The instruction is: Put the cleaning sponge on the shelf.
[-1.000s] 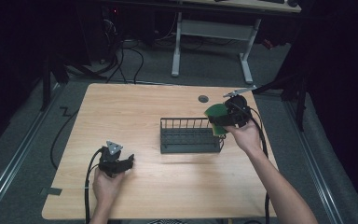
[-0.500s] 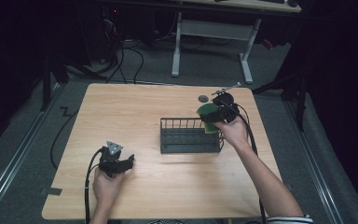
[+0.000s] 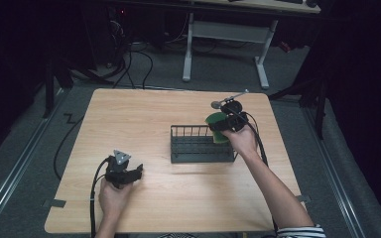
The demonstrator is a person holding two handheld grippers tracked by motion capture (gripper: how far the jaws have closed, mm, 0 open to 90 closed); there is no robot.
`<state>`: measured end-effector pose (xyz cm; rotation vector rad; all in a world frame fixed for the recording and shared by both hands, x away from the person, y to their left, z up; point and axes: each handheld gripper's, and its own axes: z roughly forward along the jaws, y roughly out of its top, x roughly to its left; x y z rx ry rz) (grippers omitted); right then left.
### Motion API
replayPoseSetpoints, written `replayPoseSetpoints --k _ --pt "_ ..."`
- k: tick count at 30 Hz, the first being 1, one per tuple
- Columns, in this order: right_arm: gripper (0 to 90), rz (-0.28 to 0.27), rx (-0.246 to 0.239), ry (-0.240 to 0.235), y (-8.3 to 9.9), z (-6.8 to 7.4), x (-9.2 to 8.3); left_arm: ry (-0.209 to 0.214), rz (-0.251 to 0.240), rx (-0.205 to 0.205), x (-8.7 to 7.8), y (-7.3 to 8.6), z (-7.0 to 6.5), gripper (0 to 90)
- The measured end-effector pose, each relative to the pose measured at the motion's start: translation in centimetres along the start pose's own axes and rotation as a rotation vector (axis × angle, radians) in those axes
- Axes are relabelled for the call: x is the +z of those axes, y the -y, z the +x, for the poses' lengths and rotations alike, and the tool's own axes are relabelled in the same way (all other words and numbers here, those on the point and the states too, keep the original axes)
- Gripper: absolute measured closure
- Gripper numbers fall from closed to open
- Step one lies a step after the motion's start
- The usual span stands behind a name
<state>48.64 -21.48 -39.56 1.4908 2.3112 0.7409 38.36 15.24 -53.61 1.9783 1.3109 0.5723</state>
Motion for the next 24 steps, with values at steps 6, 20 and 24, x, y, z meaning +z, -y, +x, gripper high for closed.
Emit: replayPoseSetpoints --k 6,20,24 --pt "25.2 0.013 0.006 0.005 0.1 0.0 0.8 0.001 0.000 0.002 0.0 0.0 0.0 30.8" --pt "24.5 0.020 -0.002 0.007 0.5 0.1 1.4 0.001 0.000 0.002 0.0 0.0 0.0 30.8" --pt "24.4 0.021 -0.005 0.008 0.5 0.1 1.5 0.001 0.000 0.002 0.0 0.0 0.0 30.8"
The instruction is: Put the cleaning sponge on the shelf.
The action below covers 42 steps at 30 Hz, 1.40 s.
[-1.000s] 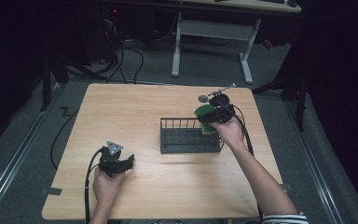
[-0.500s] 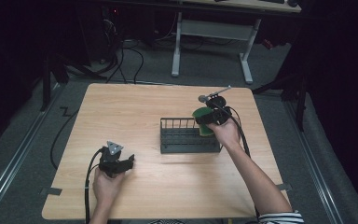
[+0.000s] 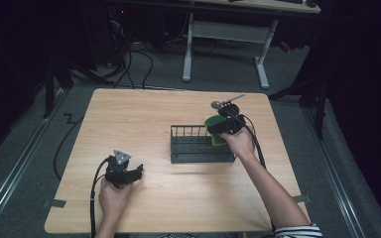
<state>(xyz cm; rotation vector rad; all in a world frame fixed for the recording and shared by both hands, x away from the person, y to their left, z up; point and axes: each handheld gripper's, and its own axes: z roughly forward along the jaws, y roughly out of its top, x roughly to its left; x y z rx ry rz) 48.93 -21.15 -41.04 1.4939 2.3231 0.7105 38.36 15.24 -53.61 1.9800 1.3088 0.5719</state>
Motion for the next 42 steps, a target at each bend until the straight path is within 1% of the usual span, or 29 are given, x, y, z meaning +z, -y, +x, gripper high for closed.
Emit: replayPoseSetpoints --k 4,16,21,25,26,31,34,42 --pt "24.4 0.006 -0.001 -0.002 0.1 0.0 -0.2 0.000 0.000 0.000 0.0 0.0 0.0 30.8" --pt "24.9 -0.004 -0.007 0.001 1.0 0.3 -0.5 0.000 0.000 0.000 0.0 0.0 0.0 30.8" --pt "24.9 -0.011 -0.003 -0.006 1.4 0.3 -0.6 0.000 0.000 0.000 0.0 0.0 0.0 30.8" --pt "24.9 -0.017 -0.014 0.002 1.7 0.4 -0.7 0.000 -0.001 0.000 0.0 0.0 0.0 30.8" --pt "25.0 -0.016 -0.020 0.011 1.8 0.5 -0.6 0.000 0.000 0.000 0.0 0.0 0.0 30.8" --pt "25.1 -0.009 -0.042 0.028 2.1 0.8 -0.4 0.000 0.000 0.000 0.0 0.0 0.0 30.8" --pt "25.6 0.003 -0.042 0.021 2.4 0.8 -0.1 0.000 0.000 0.000 0.0 0.0 0.0 30.8" --pt "24.6 0.006 -0.043 0.015 2.5 0.8 -0.1 0.000 -0.001 0.000 0.0 0.0 0.0 30.8"
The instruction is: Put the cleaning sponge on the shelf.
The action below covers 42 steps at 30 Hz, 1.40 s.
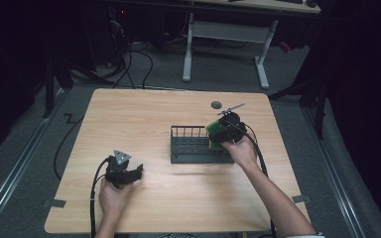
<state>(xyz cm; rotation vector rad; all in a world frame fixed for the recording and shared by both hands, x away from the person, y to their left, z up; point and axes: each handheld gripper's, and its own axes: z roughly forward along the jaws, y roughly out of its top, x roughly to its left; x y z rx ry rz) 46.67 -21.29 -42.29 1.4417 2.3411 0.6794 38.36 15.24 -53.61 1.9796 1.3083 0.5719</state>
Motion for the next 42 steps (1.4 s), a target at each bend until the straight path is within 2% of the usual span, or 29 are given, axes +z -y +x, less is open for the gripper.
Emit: replayPoseSetpoints --k 13,21,28,39,42 --pt "17.2 -0.027 0.020 -0.024 0.2 -0.4 -0.7 0.000 0.000 0.000 0.0 0.0 0.0 30.8" --pt "17.3 -0.063 0.041 -0.039 0.5 -1.3 -2.0 0.000 0.000 0.000 0.0 0.0 0.0 30.8" --pt "19.4 -0.118 0.051 -0.045 1.2 -2.0 -3.5 0.000 0.000 0.000 0.0 0.0 0.0 30.8" --pt "25.0 -0.211 0.109 -0.049 4.4 -4.6 -6.8 0.000 0.000 0.000 0.0 0.0 0.0 30.8" --pt "25.4 -0.218 0.121 -0.045 5.4 -5.2 -7.5 0.000 0.000 0.000 0.0 0.0 0.0 30.8"
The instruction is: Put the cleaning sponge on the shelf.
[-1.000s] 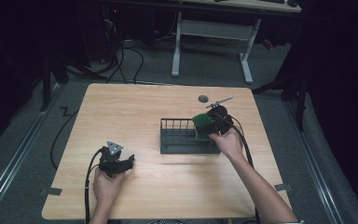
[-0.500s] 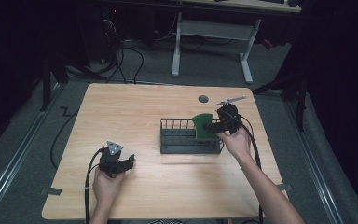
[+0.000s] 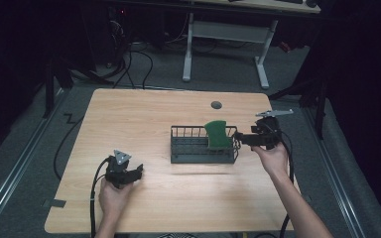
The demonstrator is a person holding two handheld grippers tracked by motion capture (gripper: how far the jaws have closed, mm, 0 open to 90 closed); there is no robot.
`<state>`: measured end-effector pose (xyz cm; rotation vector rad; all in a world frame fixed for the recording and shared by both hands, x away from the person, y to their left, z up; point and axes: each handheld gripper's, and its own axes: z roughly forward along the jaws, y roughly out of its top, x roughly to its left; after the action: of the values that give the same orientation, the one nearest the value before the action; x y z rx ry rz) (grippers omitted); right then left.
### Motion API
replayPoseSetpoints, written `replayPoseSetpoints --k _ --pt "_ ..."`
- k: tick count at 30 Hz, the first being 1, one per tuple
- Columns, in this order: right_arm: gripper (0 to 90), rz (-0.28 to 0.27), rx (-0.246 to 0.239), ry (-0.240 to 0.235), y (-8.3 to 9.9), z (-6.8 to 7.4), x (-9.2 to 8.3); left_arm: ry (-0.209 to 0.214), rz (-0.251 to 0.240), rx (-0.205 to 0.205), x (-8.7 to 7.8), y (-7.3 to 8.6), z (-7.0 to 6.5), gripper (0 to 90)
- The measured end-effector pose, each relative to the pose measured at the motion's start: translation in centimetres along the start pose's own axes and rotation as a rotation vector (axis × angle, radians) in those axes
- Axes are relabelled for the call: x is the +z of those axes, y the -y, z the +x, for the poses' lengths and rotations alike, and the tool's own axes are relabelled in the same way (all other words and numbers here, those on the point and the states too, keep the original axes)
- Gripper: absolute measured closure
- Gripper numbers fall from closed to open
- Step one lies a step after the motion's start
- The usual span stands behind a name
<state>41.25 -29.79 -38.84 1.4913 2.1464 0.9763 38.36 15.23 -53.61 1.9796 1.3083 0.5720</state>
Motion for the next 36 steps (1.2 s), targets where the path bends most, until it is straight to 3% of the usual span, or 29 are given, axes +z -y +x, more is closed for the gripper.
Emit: replayPoseSetpoints --k 11,17,26,36 --pt "30.6 -0.065 0.046 0.030 3.9 -1.9 -2.5 -0.001 0.000 -0.001 0.0 0.0 0.0 30.8" --pt "32.8 -0.071 0.071 0.050 5.9 -2.5 -3.4 -0.001 -0.001 -0.001 0.0 0.0 0.0 30.9" --pt "33.9 -0.070 0.098 0.061 8.5 -2.8 -3.1 -0.001 0.000 -0.001 0.0 0.0 0.0 30.9" --pt "35.9 -0.082 0.114 0.086 11.2 -3.2 -1.7 -0.001 0.000 -0.001 0.0 0.0 0.0 30.8"
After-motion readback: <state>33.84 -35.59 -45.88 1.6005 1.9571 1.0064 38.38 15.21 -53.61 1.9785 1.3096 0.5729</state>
